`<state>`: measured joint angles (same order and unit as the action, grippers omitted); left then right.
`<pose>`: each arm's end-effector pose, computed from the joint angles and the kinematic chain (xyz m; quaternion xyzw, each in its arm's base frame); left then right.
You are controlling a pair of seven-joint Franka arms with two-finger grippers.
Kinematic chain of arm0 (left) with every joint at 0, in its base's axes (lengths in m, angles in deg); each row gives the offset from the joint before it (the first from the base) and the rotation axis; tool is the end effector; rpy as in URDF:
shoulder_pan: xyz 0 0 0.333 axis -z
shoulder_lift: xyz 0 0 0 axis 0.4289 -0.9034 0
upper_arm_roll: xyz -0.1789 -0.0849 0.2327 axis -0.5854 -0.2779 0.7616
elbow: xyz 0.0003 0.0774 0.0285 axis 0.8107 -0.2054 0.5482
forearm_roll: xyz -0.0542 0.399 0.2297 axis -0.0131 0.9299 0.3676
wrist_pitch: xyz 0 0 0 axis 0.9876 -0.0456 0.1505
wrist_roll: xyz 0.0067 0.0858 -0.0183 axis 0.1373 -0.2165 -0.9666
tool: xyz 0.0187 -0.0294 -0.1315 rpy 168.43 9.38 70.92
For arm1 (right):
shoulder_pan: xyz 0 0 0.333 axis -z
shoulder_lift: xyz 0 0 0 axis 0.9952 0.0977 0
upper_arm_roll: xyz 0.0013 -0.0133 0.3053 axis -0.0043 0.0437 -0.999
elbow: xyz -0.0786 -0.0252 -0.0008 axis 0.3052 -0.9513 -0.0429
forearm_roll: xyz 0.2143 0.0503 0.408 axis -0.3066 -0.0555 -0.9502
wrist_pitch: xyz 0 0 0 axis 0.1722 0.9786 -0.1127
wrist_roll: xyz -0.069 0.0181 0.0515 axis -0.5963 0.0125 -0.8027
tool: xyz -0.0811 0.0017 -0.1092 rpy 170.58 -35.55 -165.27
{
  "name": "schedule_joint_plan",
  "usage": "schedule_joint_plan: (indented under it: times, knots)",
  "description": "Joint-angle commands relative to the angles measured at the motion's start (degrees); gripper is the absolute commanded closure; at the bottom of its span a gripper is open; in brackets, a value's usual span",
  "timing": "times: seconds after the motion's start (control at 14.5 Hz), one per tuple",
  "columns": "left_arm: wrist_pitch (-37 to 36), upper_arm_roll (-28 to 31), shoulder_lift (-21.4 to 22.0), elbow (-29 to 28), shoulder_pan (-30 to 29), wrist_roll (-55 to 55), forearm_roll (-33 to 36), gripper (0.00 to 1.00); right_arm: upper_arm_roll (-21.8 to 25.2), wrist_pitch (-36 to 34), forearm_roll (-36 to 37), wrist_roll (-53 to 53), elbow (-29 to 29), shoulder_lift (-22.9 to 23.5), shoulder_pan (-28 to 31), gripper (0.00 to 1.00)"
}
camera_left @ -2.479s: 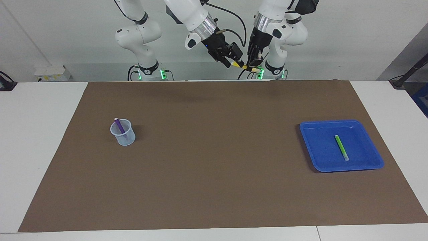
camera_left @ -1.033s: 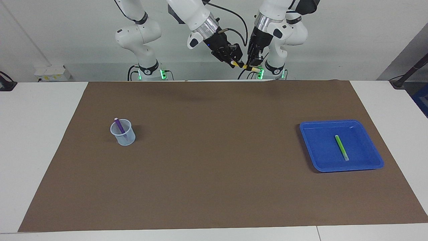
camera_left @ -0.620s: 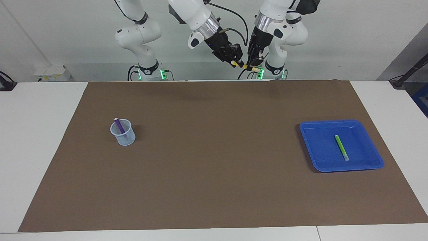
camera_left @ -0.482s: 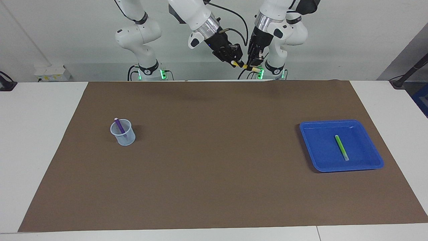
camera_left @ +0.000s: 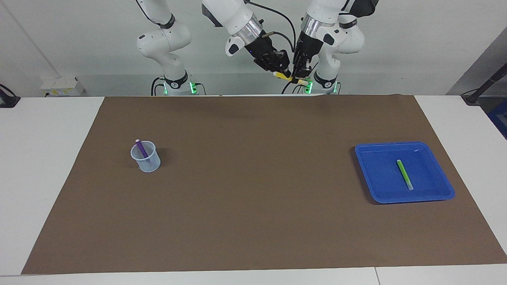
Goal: Transfer and insert pens with both arms
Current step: 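Grasp the yellow pen tip with the right gripper beside the left gripper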
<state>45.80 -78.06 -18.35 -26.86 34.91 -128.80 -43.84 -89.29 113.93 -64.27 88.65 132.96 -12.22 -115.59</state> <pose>0.4396 -0.3119 0.5703 0.7170 0.6892 -0.0566 0.0884 0.4493 0.4518 0.5378 -0.8838 0.3198 0.0616 0.3358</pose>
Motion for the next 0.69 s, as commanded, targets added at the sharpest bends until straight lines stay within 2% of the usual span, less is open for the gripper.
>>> schedule_joint_plan:
  times: [0.0,0.48,0.55,0.62]
  knots:
    - [-0.69,0.25,1.34,-0.74,0.68,-0.81,-0.98,1.0,-0.05,0.63,-1.51,-1.22,0.7,-0.58,0.43,0.58]
    - [-0.69,0.16,1.34,-0.74,0.68,-0.81,-0.98,1.0,-0.05,1.15,-1.51,-2.8,1.66,-0.76,1.22,0.57]
    - [-0.69,0.16,1.34,-0.74,0.68,-0.81,-0.9,1.0,-0.05,1.16,-1.6,-2.89,1.66,-0.76,1.31,0.58]
    - [-0.69,0.16,1.34,-0.74,0.68,-0.81,-0.98,1.0,-0.05,1.24,-1.6,-2.89,1.66,-0.76,1.31,0.64]
